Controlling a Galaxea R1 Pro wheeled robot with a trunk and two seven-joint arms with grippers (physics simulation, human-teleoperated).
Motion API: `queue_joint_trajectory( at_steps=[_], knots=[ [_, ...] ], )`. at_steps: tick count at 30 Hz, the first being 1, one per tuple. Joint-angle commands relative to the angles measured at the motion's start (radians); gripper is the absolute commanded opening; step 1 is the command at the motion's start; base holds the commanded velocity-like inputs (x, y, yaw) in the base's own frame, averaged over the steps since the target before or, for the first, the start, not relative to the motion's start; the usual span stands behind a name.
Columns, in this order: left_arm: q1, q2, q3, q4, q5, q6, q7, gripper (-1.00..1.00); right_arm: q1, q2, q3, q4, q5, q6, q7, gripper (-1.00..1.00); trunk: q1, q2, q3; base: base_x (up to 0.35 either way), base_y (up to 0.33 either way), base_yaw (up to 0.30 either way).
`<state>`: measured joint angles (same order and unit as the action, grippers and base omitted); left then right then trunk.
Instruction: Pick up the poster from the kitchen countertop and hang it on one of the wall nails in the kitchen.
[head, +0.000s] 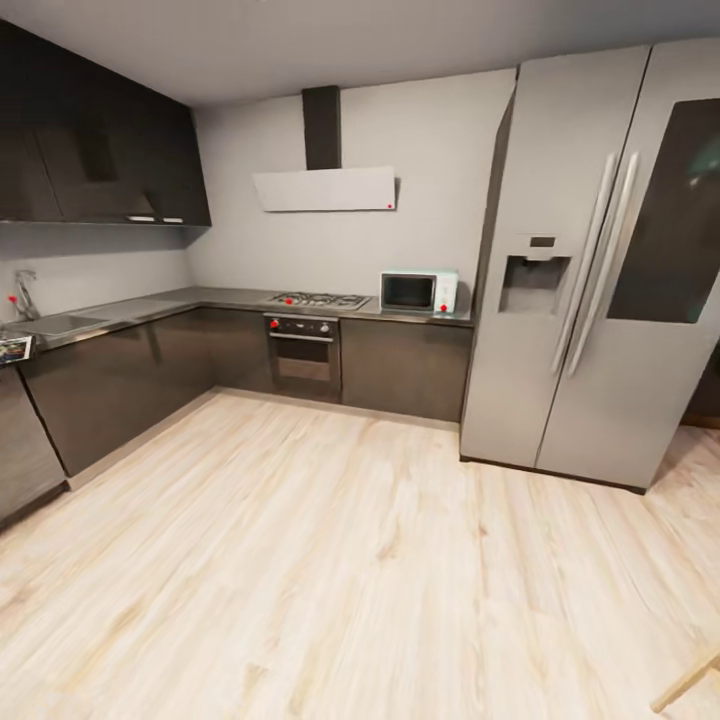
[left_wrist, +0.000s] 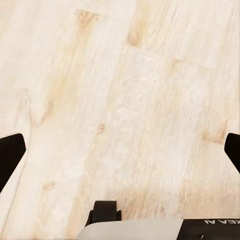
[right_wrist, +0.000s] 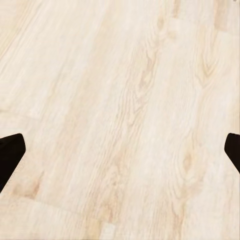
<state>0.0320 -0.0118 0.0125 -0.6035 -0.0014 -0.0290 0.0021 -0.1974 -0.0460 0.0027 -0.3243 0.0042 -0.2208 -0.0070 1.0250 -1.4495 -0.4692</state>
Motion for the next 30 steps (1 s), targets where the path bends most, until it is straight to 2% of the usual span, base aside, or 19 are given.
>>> queue_joint_trajectory(
  at_steps=[1, 16, 21, 30],
  knots=[
    [0.0, 0.0, 0.001, -0.001, 0.0, -0.002, 0.001, 1.0, 0.0, 0.0, 0.0, 0.001, 0.0, -0.003, -0.001, 1.0, 0.0, 0.0, -0.001, 0.0, 0.0, 0.292],
    [0.0, 0.0, 0.003, -0.001, 0.0, -0.002, 0.001, 1.0, 0.0, 0.001, 0.0, 0.001, 0.002, -0.003, -0.002, 1.0, 0.0, 0.0, -0.001, 0.008, -0.009, 0.294],
    [0.0, 0.0, 0.016, -0.001, 0.0, -0.002, 0.001, 1.0, 0.0, 0.0, 0.0, 0.001, 0.002, -0.003, -0.001, 1.0, 0.0, 0.0, -0.001, 0.173, -0.178, 0.29],
    [0.0, 0.0, 0.051, -0.001, 0.0, -0.002, 0.001, 1.0, 0.0, -0.002, 0.002, 0.002, 0.002, -0.003, 0.002, 1.0, 0.0, 0.0, -0.001, 0.266, -0.199, 0.141]
  ],
)
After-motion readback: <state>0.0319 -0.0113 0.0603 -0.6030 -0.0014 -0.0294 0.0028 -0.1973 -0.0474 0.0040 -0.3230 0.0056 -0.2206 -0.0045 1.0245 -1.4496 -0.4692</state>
